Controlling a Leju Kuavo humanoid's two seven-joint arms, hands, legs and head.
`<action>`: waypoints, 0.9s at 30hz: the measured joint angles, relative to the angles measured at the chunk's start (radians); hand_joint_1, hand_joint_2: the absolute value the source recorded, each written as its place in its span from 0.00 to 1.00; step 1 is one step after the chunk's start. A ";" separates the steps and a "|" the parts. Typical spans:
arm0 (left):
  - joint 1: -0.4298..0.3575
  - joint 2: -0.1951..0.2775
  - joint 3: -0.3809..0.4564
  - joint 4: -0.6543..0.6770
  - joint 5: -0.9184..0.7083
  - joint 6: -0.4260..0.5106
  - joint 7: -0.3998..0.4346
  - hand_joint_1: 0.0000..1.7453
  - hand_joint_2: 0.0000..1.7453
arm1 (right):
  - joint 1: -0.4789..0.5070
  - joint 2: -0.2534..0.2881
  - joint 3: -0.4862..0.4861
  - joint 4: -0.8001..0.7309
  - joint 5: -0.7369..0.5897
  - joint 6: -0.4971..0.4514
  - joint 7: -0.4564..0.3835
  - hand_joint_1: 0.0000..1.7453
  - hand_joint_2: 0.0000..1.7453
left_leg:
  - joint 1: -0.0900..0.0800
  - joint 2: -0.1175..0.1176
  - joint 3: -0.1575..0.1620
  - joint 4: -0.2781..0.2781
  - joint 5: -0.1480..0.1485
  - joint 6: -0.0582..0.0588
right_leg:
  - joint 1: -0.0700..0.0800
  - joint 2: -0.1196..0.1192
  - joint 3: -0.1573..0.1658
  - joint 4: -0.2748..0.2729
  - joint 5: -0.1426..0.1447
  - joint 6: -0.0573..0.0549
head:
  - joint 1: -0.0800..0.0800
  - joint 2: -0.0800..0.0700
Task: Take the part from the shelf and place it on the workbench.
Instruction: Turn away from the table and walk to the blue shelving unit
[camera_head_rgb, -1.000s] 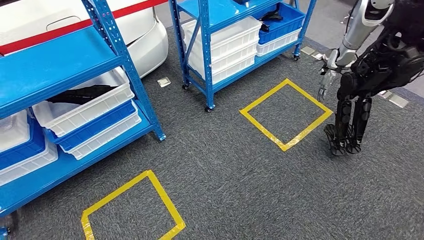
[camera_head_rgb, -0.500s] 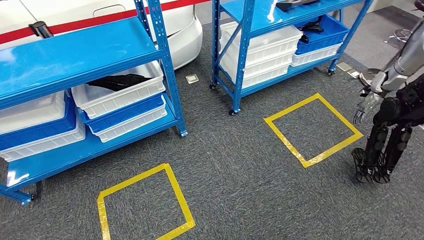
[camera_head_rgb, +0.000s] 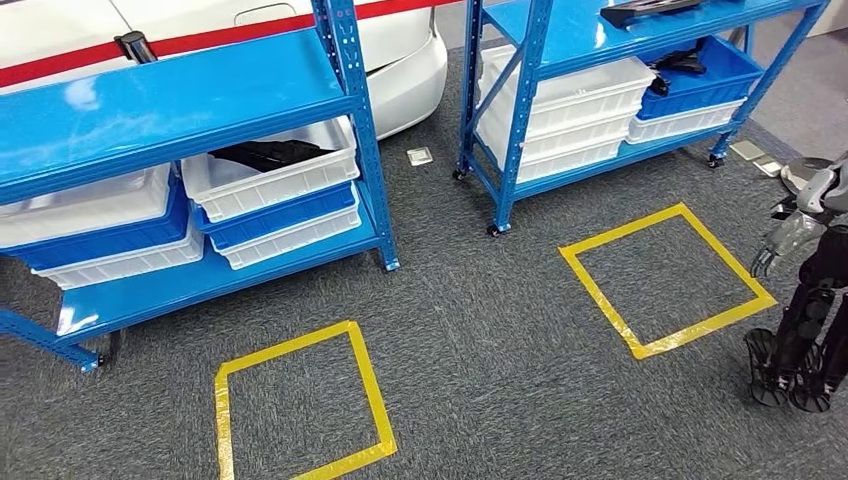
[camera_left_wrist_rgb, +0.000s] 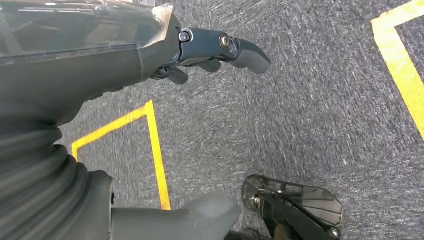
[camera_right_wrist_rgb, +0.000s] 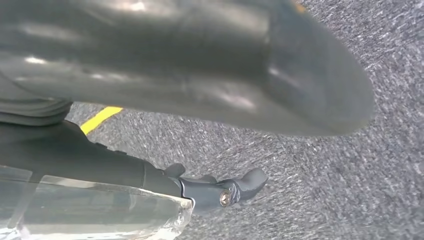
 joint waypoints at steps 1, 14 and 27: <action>0.002 0.000 0.000 0.000 0.002 -0.011 -0.008 0.00 1.00 | -0.001 0.000 0.000 0.000 0.000 0.000 0.000 0.00 0.00 | -0.001 0.001 0.012 -0.032 0.029 0.005 | 0.002 -0.004 0.002 0.000 -0.002 -0.001 | 0.000 0.000; 0.001 0.002 0.007 0.003 0.017 0.001 -0.017 0.00 1.00 | -0.007 0.001 -0.001 0.000 0.006 0.000 -0.002 0.00 0.00 | -0.011 -0.028 0.170 -0.336 0.155 0.060 | 0.004 0.026 -0.099 0.234 -0.113 0.023 | 0.004 0.000; 0.005 -0.003 0.007 0.009 0.017 0.052 -0.010 0.00 1.00 | -0.007 -0.002 -0.007 -0.001 0.006 0.001 -0.002 0.00 0.00 | -0.003 -0.030 0.101 -0.170 0.049 -0.002 | -0.012 0.028 0.002 -0.017 0.018 0.010 | -0.002 0.000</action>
